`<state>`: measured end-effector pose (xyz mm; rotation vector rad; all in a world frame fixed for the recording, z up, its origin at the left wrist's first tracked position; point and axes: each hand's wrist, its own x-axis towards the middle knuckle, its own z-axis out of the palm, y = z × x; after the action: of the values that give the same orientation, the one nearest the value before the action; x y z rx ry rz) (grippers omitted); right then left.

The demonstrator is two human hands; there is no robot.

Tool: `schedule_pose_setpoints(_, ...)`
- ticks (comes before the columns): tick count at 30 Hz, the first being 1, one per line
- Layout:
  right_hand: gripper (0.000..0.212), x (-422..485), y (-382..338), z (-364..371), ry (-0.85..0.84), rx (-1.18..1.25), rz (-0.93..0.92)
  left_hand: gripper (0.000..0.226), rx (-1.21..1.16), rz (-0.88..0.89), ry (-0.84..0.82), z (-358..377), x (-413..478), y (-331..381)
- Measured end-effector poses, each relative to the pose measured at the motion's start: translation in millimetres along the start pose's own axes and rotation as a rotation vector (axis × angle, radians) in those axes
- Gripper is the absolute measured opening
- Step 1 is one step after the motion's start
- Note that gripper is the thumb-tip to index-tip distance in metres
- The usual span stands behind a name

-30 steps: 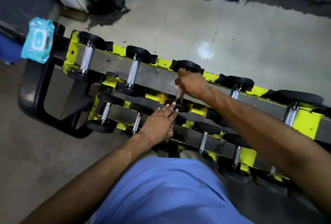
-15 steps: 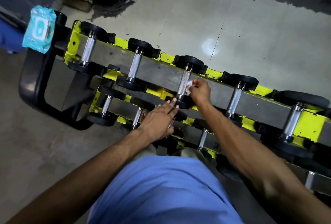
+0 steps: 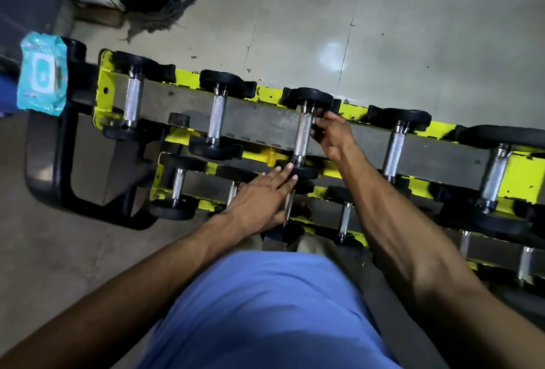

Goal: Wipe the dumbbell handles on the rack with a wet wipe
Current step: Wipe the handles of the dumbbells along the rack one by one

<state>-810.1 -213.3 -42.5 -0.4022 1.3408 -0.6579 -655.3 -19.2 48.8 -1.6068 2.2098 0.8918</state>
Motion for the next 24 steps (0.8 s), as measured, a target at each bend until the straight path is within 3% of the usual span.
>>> schedule_pose_setpoints(4,0.027,8,9,5,-0.016,0.143,0.001,0.091,0.017,0.036,-0.014,-2,4,-8)
schedule_pose_setpoints(8,0.023,3,3,18,0.077,0.021,-0.068,0.092,0.044,0.063,-0.033,-2,5,-10)
schedule_pose_setpoints(10,0.019,-6,10,21,0.216,-0.066,-0.218,0.093,0.052,0.076,-0.029,-1,6,-8)
schedule_pose_setpoints(12,0.013,-15,19,22,0.394,-0.252,-0.457,0.093,0.050,0.079,-0.030,1,9,-6)
schedule_pose_setpoints(14,0.005,-30,25,24,0.454,-0.517,-0.691,0.094,0.042,0.072,-0.029,2,10,-6)
schedule_pose_setpoints(16,0.004,-40,27,22,0.405,-0.848,-0.917,0.095,0.033,0.068,-0.026,2,9,-6)
schedule_pose_setpoints(19,0.024,-42,19,10,0.285,-1.397,-1.172,0.094,0.016,0.064,-0.021,0,7,-5)
schedule_pose_setpoints(24,0.045,-39,-2,-11,0.077,-1.796,-1.289,0.092,-0.005,0.035,-0.004,3,8,-1)
